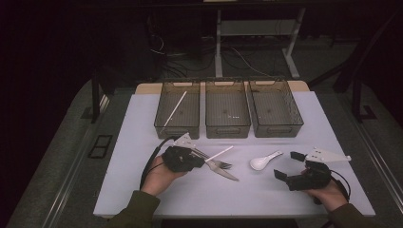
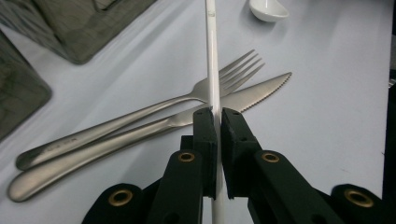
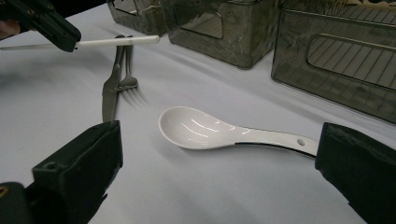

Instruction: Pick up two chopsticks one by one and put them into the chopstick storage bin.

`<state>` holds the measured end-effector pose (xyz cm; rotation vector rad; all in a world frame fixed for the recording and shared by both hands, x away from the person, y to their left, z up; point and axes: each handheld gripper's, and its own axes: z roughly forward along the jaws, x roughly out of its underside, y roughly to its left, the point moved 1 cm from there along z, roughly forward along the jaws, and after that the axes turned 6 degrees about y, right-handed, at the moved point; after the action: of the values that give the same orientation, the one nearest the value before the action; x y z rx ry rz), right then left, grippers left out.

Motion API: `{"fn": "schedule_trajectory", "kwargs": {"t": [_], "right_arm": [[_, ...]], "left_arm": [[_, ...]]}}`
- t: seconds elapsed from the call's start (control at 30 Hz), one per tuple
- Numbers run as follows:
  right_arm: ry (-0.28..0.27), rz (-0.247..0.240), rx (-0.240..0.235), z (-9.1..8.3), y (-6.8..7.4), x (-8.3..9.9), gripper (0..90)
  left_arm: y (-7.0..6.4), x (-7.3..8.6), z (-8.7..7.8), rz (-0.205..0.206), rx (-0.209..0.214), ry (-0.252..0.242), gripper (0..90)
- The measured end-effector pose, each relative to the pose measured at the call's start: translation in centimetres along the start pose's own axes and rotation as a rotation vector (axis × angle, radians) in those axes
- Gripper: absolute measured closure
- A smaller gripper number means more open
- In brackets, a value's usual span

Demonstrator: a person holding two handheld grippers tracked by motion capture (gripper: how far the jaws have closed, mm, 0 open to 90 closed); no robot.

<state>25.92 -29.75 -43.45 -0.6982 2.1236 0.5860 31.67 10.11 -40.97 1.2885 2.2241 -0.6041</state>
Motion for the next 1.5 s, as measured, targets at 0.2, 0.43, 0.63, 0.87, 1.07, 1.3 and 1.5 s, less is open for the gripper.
{"fn": "schedule_trajectory", "kwargs": {"t": [0.2,0.43,0.63,0.87,1.07,1.3,1.5], "right_arm": [[0.005,0.008,0.000,0.1,0.0,0.0,0.9],[0.018,-0.004,-0.002,0.7,0.1,0.1,0.8],[0.034,-0.013,0.003,1.0,-0.1,0.1,0.9],[0.040,-0.011,0.006,1.2,-0.2,0.1,0.9],[0.041,-0.005,0.007,1.1,-0.1,0.1,0.8],[0.032,-0.006,0.007,1.0,-0.1,0.1,0.8],[0.034,-0.002,0.005,0.9,-0.1,0.1,0.9]], "left_arm": [[0.7,-0.5,-0.7,-0.005,-0.014,-0.016,84.1],[1.5,-0.9,-1.7,-0.020,-0.026,-0.046,84.1],[2.5,-1.3,-2.6,-0.028,-0.037,-0.067,84.1],[3.6,-1.8,-3.6,-0.053,-0.049,-0.090,84.1],[4.6,-3.0,-4.5,-0.057,-0.071,-0.112,84.1],[6.0,-4.6,-5.2,-0.076,-0.101,-0.132,84.1],[7.5,-5.5,-5.3,-0.097,-0.141,-0.141,84.1]]}}
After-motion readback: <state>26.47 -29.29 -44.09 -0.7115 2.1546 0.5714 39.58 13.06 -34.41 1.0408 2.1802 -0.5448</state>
